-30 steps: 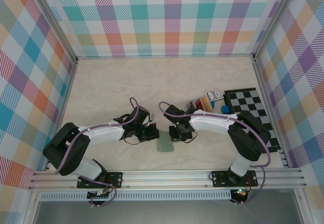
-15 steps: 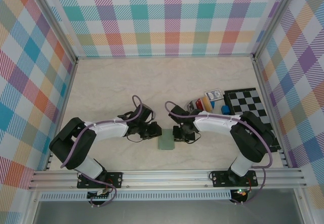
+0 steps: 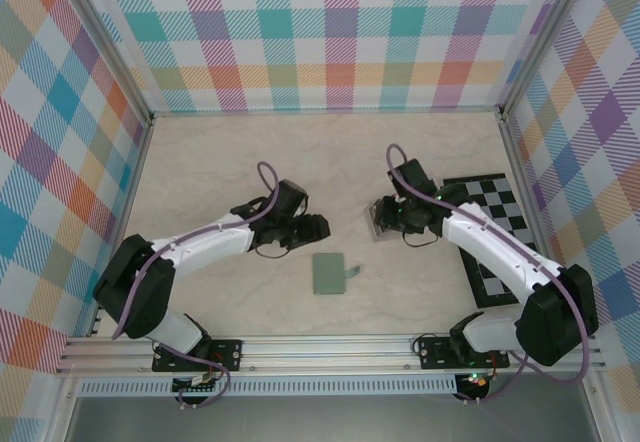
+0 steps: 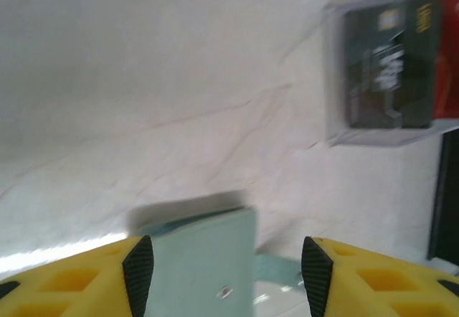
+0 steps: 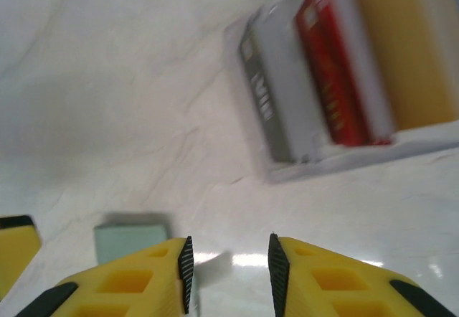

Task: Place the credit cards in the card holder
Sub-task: Place the card holder at the bottom-center of the table, then pick up the credit card from the storage box.

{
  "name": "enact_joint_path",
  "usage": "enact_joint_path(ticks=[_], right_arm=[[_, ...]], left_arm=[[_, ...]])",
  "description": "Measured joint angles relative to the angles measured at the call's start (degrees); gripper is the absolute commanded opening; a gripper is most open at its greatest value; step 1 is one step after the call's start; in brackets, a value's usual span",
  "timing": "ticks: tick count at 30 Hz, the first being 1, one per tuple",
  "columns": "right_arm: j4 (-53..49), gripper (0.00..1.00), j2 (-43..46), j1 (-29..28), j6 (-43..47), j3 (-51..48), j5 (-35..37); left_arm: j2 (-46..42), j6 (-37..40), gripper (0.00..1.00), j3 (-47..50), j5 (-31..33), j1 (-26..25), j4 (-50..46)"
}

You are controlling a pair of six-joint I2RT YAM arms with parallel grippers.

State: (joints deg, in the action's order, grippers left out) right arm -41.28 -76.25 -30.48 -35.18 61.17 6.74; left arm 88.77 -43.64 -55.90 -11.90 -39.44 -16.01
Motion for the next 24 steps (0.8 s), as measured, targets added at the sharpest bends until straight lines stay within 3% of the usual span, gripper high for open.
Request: enact_joint_path(ticks=[8, 15, 24], right_arm=[[-3.85, 0.30, -9.18, 2.97, 9.64, 6.91, 2.12], [-3.98, 0.31, -18.56, 1.03, 14.34, 10.47, 2.82], [-4.28, 0.35, -23.39, -1.11, 17.97, 12.31, 8.68]], left_arm=[[12.46, -1.22, 0.59, -10.29, -1.70, 0.15, 0.00], [13.20, -3.34, 0.60, -10.36, -1.20, 0.20, -0.24], [13.05, -4.79, 0.61, -8.55, -0.39, 0.20, 2.05]])
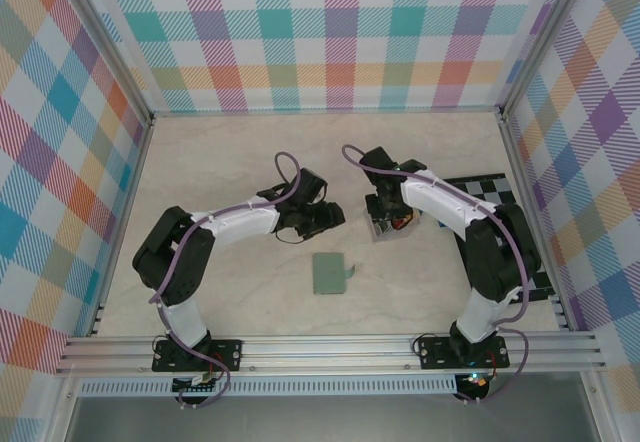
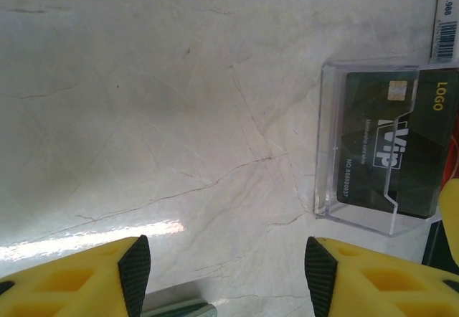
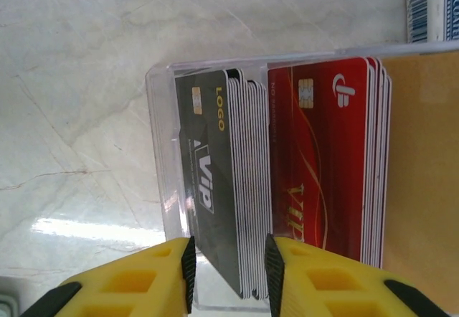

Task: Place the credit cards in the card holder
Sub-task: Pick up the credit card from the storage box.

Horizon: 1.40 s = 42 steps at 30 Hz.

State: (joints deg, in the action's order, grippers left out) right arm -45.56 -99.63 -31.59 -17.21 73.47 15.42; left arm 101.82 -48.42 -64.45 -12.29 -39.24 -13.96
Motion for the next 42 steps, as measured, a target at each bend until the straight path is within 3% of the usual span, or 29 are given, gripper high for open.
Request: enact_joint_path(ticks=[19, 42], right_arm=[[-0.61, 0.35, -7.17, -3.78, 3.21, 3.17, 14.14], [-0.66, 0.16, -6.36, -3.82, 3.10, 3.15, 16.26]], left_arm=[[-2.58, -0.70, 0.61, 1.73, 0.44, 0.00, 1.05], [-2.58, -1.29, 0.61, 2.01, 0.42, 0.00, 2.08]])
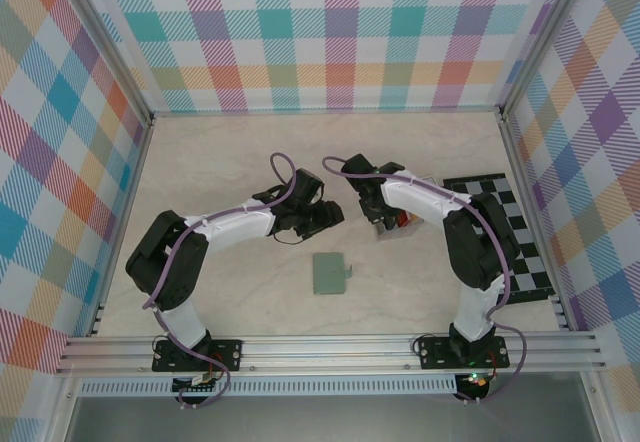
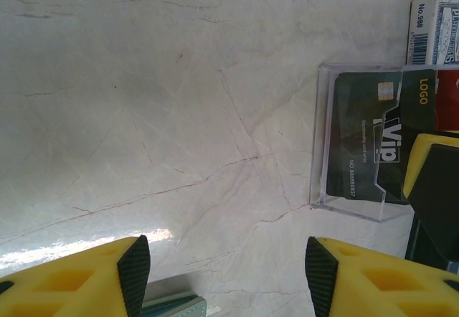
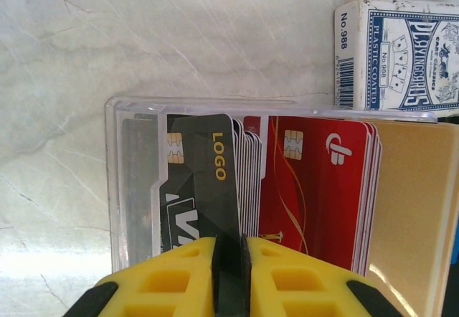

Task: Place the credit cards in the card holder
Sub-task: Pick up the credit card from the storage box.

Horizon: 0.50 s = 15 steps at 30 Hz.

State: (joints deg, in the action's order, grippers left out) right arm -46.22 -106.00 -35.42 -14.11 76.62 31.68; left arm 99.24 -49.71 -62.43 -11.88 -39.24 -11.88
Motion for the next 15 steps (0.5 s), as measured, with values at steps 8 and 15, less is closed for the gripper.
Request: enact_joint_path(ticks=[8, 15], right_arm=[[-0.28, 0.11, 2.93, 0.00, -0.61, -0.02, -0.42], [-0.44, 0.10, 5.31, 0.00, -1.38, -0.04, -2.29]], left_arm=[[0.00, -0.04, 0.61, 0.42, -0.02, 0.00, 0.17], [0.00, -0.04, 0.61, 0.70, -0.04, 0.00, 0.20]])
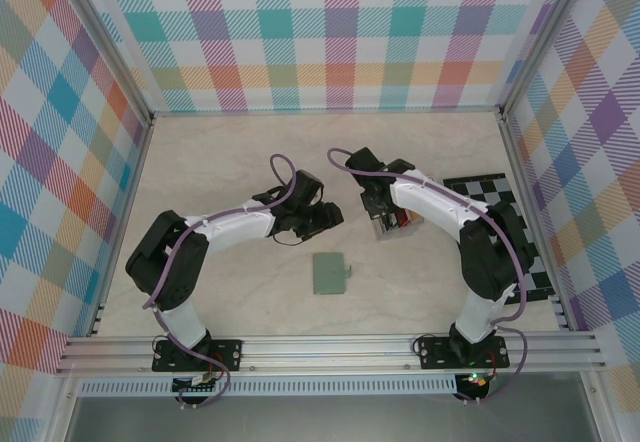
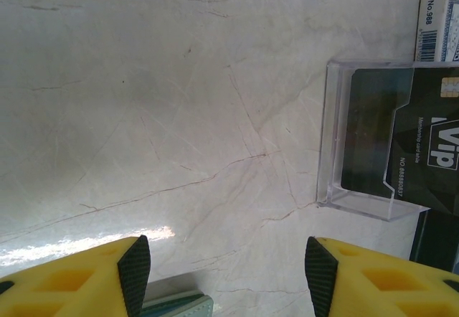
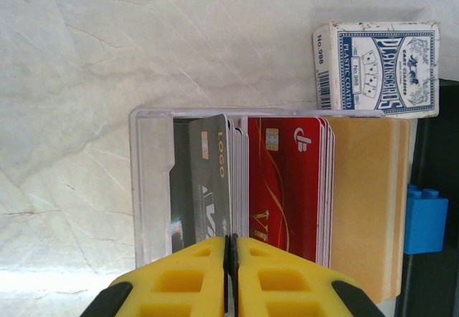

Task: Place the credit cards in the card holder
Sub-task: Pick up the credit card from the storage box.

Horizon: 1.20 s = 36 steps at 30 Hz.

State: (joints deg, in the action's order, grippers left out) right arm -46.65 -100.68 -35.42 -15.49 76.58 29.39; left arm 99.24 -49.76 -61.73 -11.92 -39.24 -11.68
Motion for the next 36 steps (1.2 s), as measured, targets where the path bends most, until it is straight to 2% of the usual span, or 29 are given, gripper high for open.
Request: enact_joint_path(ticks=[13, 20, 25, 29, 33, 36], right_arm=[[0.04, 0.07, 2.51, 0.20, -1.33, -0.07, -4.57], [0.72, 0.04, 9.64, 2.05, -4.72, -2.34, -11.39], [5.60, 0.04, 20.35, 5.84, -9.57, -8.17, -23.21], [13.38, 0.04, 28.96, 11.10, -16.50, -15.69, -37.00], [20.76, 0.05, 31.32, 14.64, -23.15, -19.80, -47.93], [25.59, 0.05, 31.54, 14.88, -27.34, -21.35, -53.92]], left_arm=[[-0.35, 0.02, 0.61, 0.11, -0.20, 0.00, 0.00], [-4.00, -0.02, 0.62, 2.27, -1.05, 0.20, 2.14], [-8.37, -1.90, 0.67, 6.60, -6.19, 2.89, 9.38], [-11.13, -5.07, 0.74, 9.25, -12.13, 5.95, 17.62], [-11.19, -9.31, 0.74, 9.66, -18.71, 7.32, 27.91], [-10.27, -11.54, 0.72, 9.35, -22.86, 7.37, 33.77]])
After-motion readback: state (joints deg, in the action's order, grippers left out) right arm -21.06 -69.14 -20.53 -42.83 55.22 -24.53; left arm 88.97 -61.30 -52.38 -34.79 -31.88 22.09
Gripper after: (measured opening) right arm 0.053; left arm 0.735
